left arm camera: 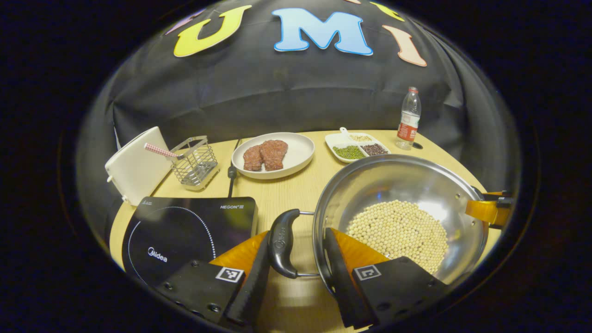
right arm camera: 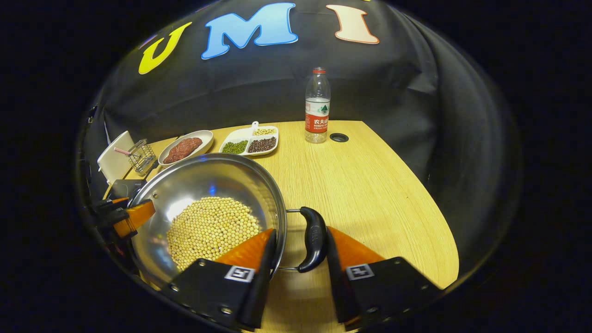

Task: First push the handle of the pot to place it horizontally, then grasp the pot with both hands and set it on the induction cooktop.

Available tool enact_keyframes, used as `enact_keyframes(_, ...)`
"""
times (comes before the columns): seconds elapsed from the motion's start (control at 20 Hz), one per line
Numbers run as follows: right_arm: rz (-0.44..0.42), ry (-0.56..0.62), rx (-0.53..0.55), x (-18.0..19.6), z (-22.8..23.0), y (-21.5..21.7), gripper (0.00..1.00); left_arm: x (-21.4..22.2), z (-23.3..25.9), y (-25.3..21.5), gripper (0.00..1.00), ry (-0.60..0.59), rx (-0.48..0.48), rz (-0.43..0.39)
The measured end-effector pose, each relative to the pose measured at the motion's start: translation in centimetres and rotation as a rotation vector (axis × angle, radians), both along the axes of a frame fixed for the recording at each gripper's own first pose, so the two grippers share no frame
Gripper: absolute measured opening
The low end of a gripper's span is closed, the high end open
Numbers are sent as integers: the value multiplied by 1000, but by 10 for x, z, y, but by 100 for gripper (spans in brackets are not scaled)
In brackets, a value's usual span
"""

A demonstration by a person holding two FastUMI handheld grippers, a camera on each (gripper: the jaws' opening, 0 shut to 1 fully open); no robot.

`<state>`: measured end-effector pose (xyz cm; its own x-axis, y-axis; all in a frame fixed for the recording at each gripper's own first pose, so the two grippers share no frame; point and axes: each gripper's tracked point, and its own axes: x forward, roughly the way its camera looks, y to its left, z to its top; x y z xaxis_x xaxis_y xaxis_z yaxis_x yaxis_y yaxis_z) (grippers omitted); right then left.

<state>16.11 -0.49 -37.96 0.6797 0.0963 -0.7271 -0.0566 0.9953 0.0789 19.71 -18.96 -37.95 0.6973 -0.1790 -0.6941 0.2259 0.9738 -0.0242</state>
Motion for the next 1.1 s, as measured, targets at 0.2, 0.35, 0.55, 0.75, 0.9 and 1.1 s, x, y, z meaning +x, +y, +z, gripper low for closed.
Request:
enact_keyframes(0.2,22,11,-21,-6,3,-2,53,-4,10,1,68,-19,-9,18)
enact_keyframes(0.35,33,-25,-37,-10,23,-8,53,-14,26,-1,72,-39,-16,23)
enact_keyframes(0.55,55,-58,-26,-12,51,-12,53,-22,55,0,64,-76,-32,54)
enact_keyframes(0.75,77,-72,-12,-16,62,-8,53,-30,77,8,68,-114,-16,79)
enact_keyframes(0.9,83,-77,-13,-24,71,1,53,-36,83,22,64,-121,-21,89)
enact_keyframes(1.1,68,-89,-23,-38,83,19,53,-38,90,44,63,-133,-34,79)
